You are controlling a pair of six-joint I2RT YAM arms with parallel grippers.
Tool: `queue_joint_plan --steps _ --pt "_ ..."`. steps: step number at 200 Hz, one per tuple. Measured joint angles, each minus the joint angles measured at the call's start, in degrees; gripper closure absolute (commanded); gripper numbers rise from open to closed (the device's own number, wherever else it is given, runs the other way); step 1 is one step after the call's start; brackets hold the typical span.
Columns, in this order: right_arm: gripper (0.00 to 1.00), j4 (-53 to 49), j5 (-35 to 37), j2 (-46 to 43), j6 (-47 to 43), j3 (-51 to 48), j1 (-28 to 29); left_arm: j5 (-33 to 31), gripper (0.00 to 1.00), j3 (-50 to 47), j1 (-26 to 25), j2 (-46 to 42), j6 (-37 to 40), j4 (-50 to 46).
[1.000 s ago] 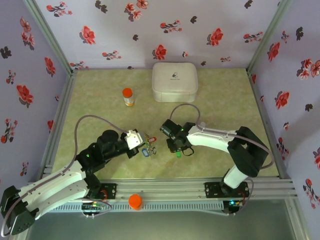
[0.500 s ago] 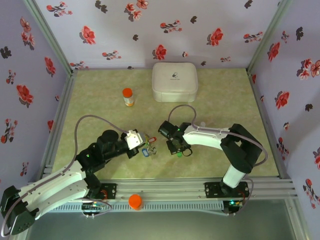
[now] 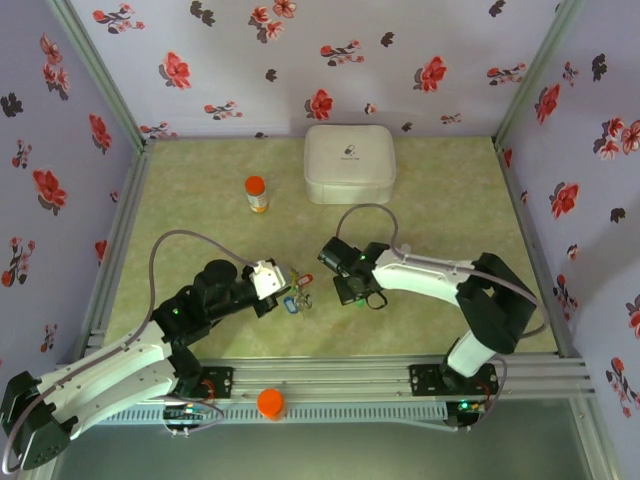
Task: Put the keys on the keyring
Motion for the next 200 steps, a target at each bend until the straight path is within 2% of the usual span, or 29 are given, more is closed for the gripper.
queue_joint_plan --steps 35,99,127,155,200 --pt "1.0 4.85 -2.23 -10.21 -4.59 -4.46 -0.11 0.0 1.0 0.0 0.0 0.0 0.0 0.0" --pt "1.0 18.84 -12.04 -26.38 -17.51 -16.81 -1.16 0.0 1.0 0.0 0.0 0.0 0.0 0.2" --pt "1.0 20.85 -13.7 -28.87 -19.69 -17.46 -3.45 0.0 1.0 0.0 0.0 0.0 -0.02 0.37" --pt "1.0 18.12 -11.69 -27.45 -16.9 -17.31 -6.08 0.0 1.0 0.0 0.0 0.07 -0.02 0.37" --pt "1.0 3.04 -4.98 -23.21 -9.42 -12.7 -7.89 0.0 1.0 0.0 0.0 1.31 0.0 0.42"
